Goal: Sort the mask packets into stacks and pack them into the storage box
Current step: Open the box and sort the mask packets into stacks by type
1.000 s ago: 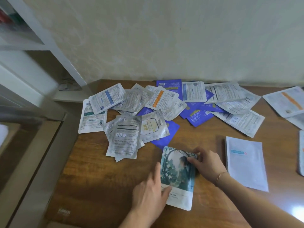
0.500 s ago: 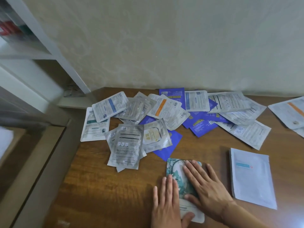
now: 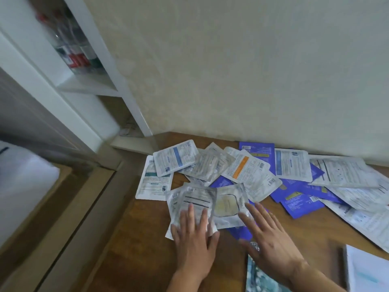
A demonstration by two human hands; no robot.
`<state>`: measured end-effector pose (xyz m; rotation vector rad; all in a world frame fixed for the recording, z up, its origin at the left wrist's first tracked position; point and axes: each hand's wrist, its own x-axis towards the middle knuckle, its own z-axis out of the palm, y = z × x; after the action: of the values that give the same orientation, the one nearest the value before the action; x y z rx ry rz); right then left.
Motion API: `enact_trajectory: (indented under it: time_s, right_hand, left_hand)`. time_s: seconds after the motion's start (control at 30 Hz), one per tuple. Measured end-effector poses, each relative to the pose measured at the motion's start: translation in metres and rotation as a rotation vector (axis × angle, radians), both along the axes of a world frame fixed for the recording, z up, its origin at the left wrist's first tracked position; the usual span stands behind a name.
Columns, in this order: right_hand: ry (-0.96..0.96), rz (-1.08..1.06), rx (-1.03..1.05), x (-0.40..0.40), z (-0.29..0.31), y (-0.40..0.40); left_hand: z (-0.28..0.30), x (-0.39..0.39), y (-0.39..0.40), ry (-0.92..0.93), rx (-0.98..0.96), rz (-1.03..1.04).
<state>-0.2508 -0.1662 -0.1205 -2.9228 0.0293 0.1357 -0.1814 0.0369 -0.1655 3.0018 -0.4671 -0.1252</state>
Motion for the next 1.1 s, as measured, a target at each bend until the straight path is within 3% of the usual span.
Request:
enact_trajectory:
  time_s: [0.2, 0.33, 0.43, 0.5, 0.53, 0.6, 0.67, 0.73, 0.83, 0.93, 1.1]
  right_hand:
    - [0.100, 0.154, 0.111, 0.093, -0.005, 0.033]
    - [0.190, 0.290, -0.101, 0.100, -0.028, 0.032]
    - [0.172, 0.314, -0.170, 0.096, -0.039, 0.016]
    - [0.114, 0.301, -0.200, 0.095, -0.040, 0.005]
    - [0.103, 0.291, -0.203, 0.095, -0.041, 0.001]
    - [0.109, 0.280, -0.210, 0.095, -0.041, -0.003]
    - [0.125, 0.286, -0.223, 0.096, -0.040, -0.005]
    - [0.131, 0.289, -0.236, 0.096, -0.039, -0.005]
    - [0.152, 0.287, -0.238, 0.096, -0.038, -0.005]
    - [0.105, 0.300, -0.231, 0.095, -0.034, -0.005]
    - [-0.187, 0.356, -0.075, 0.114, -0.006, 0.050]
  left_hand:
    - [-0.012, -0.026, 0.025, -0.004, 0.100, -0.312]
    - [-0.022, -0.034, 0.049, 0.010, 0.063, -0.323]
    - [-0.026, -0.027, 0.075, -0.042, -0.105, -0.355]
    - [-0.018, -0.005, 0.087, -0.120, -0.271, -0.222]
    - [-0.010, 0.013, 0.091, -0.155, -0.343, -0.062]
    - [0.007, 0.061, 0.095, -0.165, -0.352, 0.387]
    - [0.015, 0.107, 0.099, -0.027, -0.283, 0.671]
    - [0.015, 0.137, 0.106, 0.086, -0.329, 0.744]
    - [0.014, 0.159, 0.114, 0.249, -0.692, 0.792]
    - [0.020, 0.164, 0.122, 0.261, -0.956, 0.929]
    - [0.053, 0.140, 0.142, 0.395, -1.285, 0.952]
